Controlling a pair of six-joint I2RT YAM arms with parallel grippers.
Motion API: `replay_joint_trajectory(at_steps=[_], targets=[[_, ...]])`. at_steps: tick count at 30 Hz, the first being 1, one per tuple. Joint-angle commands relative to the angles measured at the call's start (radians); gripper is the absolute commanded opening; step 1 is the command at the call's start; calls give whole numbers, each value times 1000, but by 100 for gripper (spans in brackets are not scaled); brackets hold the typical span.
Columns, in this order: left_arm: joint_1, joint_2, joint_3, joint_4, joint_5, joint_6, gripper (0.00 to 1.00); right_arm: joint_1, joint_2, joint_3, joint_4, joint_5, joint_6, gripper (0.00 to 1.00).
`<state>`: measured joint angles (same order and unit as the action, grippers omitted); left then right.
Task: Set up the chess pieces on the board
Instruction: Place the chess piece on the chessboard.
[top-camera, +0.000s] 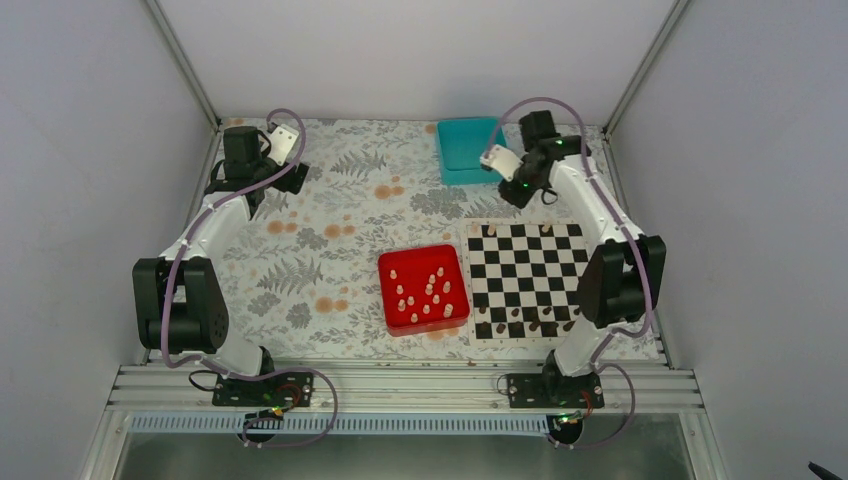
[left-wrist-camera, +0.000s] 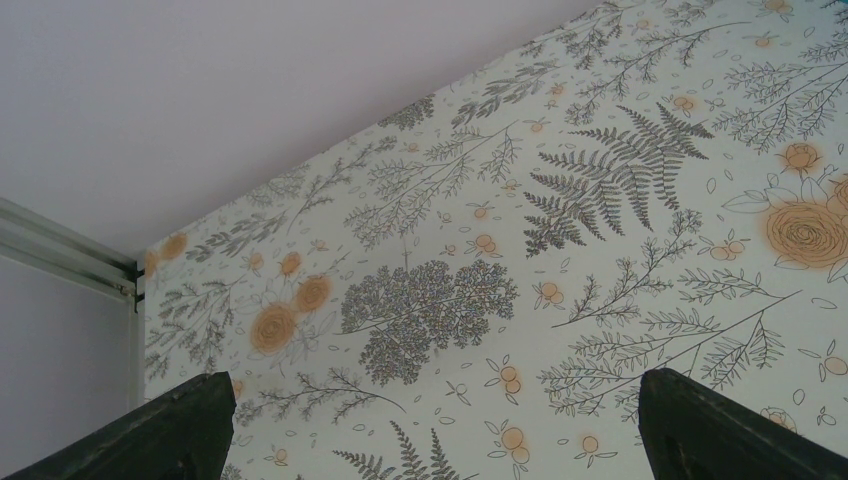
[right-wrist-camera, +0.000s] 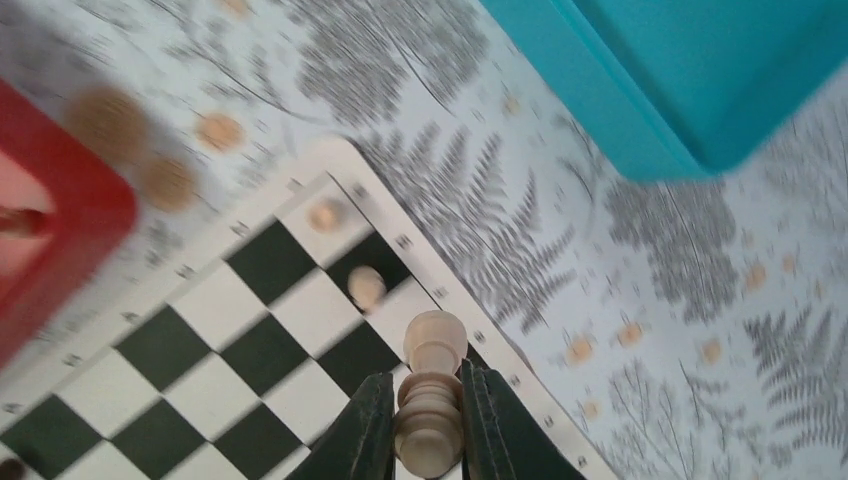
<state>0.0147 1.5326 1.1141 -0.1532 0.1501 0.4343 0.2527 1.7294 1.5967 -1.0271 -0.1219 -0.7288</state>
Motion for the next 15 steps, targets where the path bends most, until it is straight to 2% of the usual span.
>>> replay_joint_trajectory(at_steps=[1,15], targets=[[-1,-7,0,3,13,7,100,-96,41,-33,7,2,-56,8],[-1,-9,-1,3,13,7,100,-230,168,-137,112,72,-75,9]])
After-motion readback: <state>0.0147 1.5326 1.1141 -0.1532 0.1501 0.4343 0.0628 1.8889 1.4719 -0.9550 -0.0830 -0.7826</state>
